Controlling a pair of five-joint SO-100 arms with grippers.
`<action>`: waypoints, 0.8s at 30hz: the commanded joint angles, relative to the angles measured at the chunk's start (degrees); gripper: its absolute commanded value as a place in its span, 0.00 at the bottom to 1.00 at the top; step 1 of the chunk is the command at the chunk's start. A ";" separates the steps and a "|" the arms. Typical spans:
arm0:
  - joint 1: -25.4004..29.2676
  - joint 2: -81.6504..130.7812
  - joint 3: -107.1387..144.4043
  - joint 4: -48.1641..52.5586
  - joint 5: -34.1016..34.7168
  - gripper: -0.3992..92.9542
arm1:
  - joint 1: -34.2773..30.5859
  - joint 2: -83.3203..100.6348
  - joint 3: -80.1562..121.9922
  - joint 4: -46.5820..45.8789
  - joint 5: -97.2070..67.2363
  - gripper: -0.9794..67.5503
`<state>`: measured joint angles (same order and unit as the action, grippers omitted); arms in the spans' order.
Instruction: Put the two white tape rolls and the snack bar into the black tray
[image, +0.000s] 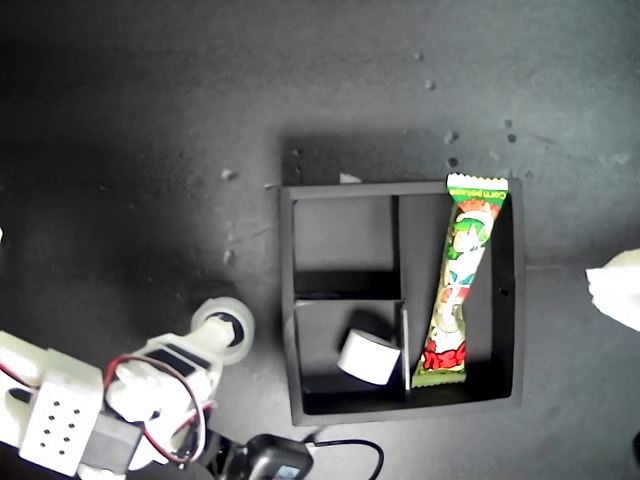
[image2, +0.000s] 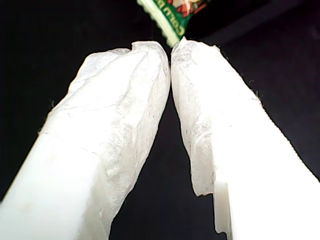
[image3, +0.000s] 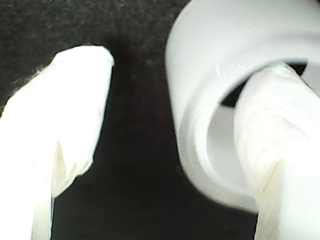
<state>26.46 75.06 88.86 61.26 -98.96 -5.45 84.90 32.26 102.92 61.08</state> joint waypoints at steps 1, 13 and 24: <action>-1.32 -2.20 -0.09 -0.79 -1.67 0.15 | -2.20 2.72 -4.13 0.26 0.62 0.01; -9.05 21.45 2.02 7.82 11.34 0.00 | -4.83 22.32 3.43 0.18 4.31 0.01; -18.90 14.85 -28.74 17.58 31.99 0.01 | -1.23 59.50 67.15 -22.85 16.44 0.01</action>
<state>10.11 94.04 69.79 78.40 -70.84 -7.47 136.93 78.75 89.91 74.79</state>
